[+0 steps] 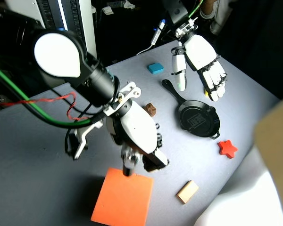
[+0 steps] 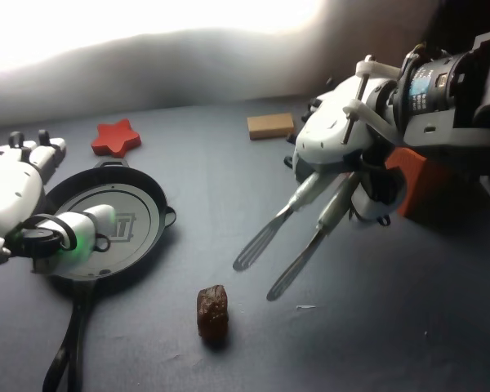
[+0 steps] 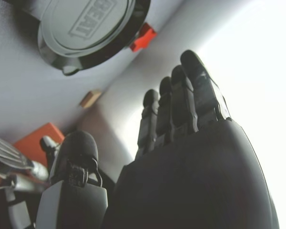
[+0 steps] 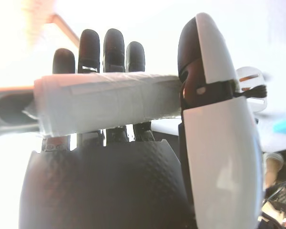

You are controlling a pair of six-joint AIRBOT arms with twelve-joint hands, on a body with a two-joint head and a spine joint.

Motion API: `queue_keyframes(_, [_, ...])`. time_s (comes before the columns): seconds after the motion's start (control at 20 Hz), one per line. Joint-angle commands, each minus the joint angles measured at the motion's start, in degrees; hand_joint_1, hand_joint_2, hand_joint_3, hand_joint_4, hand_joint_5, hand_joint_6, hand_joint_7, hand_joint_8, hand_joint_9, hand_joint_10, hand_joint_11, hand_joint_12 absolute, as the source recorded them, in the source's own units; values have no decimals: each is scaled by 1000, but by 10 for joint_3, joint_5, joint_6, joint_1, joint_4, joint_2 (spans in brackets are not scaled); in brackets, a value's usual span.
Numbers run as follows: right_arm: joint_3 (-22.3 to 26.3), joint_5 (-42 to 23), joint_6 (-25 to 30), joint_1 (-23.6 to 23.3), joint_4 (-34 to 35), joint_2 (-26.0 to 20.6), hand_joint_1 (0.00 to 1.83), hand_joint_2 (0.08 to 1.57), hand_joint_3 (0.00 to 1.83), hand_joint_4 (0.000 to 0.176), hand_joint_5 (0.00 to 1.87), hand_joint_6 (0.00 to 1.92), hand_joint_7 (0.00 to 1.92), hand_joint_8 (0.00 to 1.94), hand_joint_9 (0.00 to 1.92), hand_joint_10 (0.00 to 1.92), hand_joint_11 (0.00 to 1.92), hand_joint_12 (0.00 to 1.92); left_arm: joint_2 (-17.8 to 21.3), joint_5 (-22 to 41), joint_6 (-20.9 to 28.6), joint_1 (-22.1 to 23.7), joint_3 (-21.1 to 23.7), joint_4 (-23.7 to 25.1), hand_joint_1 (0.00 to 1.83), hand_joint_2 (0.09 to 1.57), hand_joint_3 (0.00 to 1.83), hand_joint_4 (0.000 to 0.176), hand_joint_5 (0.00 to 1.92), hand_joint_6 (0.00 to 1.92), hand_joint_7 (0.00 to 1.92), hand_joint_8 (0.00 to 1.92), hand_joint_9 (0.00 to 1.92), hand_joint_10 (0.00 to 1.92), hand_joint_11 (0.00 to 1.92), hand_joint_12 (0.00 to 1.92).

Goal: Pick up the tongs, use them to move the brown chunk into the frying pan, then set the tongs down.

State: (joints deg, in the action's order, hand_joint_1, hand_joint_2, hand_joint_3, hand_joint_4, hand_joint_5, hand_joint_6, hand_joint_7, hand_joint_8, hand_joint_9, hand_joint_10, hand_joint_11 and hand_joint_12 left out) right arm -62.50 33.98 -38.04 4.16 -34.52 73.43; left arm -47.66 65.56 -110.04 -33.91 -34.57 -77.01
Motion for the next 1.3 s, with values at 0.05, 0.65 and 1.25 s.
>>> queue_keyframes(0.05, [12, -4, 31, -11, -84, -3, 1045, 1142, 0, 0, 535, 272, 688, 9, 426, 508, 0, 1519, 4, 45, 3, 4, -12, 37, 234, 1303, 0, 23, 164, 18, 138, 8, 159, 17, 0, 757])
queue_keyframes(0.65, [127, 160, 225, -39, -195, -2, 1060, 1141, 0, 0, 524, 268, 680, 6, 422, 502, 0, 1522, 7, 24, 22, 8, -81, 23, 201, 1314, 1, 33, 137, 0, 109, 0, 117, 1, 0, 609])
queue_keyframes(1.25, [130, 195, 287, -39, -198, 26, 1045, 1132, 0, 0, 546, 280, 702, 13, 437, 521, 1, 1538, 11, 21, 33, 2, -88, 15, 159, 1319, 0, 31, 95, 2, 68, 2, 67, 1, 0, 449])
